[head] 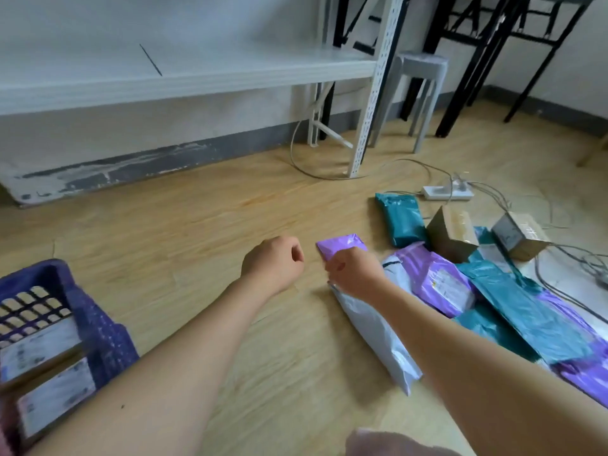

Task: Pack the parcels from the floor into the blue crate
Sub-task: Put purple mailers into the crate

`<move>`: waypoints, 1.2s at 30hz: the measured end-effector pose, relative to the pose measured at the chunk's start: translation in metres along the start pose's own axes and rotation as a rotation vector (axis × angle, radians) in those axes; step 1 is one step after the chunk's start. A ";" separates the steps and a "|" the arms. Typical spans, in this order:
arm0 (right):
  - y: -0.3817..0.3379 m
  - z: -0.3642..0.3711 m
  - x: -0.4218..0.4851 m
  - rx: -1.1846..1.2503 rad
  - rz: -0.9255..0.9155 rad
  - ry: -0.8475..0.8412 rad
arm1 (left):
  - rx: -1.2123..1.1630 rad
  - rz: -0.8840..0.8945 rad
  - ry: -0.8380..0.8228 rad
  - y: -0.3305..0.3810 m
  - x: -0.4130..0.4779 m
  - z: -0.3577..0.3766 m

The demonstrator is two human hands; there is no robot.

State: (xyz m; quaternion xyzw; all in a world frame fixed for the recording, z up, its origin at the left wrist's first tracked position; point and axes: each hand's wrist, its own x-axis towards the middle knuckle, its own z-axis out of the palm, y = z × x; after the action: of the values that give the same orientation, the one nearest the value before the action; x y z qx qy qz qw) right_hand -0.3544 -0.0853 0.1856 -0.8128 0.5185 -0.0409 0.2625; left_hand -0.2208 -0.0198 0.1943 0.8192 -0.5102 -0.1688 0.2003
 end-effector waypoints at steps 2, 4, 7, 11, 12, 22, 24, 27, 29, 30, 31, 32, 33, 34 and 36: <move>0.030 -0.003 0.003 -0.011 0.055 0.010 | -0.017 0.024 -0.044 0.018 0.011 0.026; 0.061 -0.005 0.006 -0.004 0.118 0.019 | -0.026 0.066 -0.086 0.036 0.021 0.051; 0.109 -0.007 0.012 0.015 0.218 0.039 | -0.045 0.115 -0.147 0.057 0.036 0.086; 0.161 -0.004 0.026 0.015 0.323 0.045 | -0.091 0.157 -0.230 0.074 0.055 0.130; 0.172 -0.003 0.031 0.014 0.342 0.047 | -0.102 0.168 -0.250 0.078 0.062 0.140; 0.251 0.024 0.116 -0.113 0.399 0.043 | -0.056 0.199 -0.368 0.101 0.139 0.227; 0.265 0.030 0.131 -0.184 0.396 0.041 | -0.052 0.188 -0.391 0.100 0.151 0.241; 0.285 0.040 0.153 -0.288 0.417 0.012 | -0.044 0.168 -0.424 0.094 0.166 0.258; 0.298 0.050 0.168 -0.273 0.484 -0.056 | -0.034 0.156 -0.435 0.088 0.174 0.267; 0.303 0.056 0.174 -0.217 0.528 -0.098 | -0.025 0.148 -0.438 0.084 0.177 0.271; 0.306 0.062 0.179 -0.156 0.562 -0.135 | -0.016 0.138 -0.439 0.080 0.180 0.275; 0.308 0.068 0.182 -0.108 0.588 -0.154 | -0.011 0.122 -0.440 0.076 0.183 0.278; 0.309 0.073 0.183 -0.084 0.607 -0.147 | -0.014 0.103 -0.441 0.073 0.185 0.280; 0.310 0.078 0.183 -0.072 0.620 -0.115 | -0.021 0.085 -0.444 0.069 0.186 0.283; 0.310 0.087 0.182 -0.093 0.609 -0.022 | -0.035 0.067 -0.449 0.064 0.188 0.288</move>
State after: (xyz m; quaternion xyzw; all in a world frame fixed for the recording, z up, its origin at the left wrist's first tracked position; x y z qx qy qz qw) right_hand -0.4958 -0.3102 -0.0716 -0.6313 0.7368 0.0725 0.2309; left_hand -0.3288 -0.2599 -0.0354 0.7401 -0.5660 -0.3487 0.1014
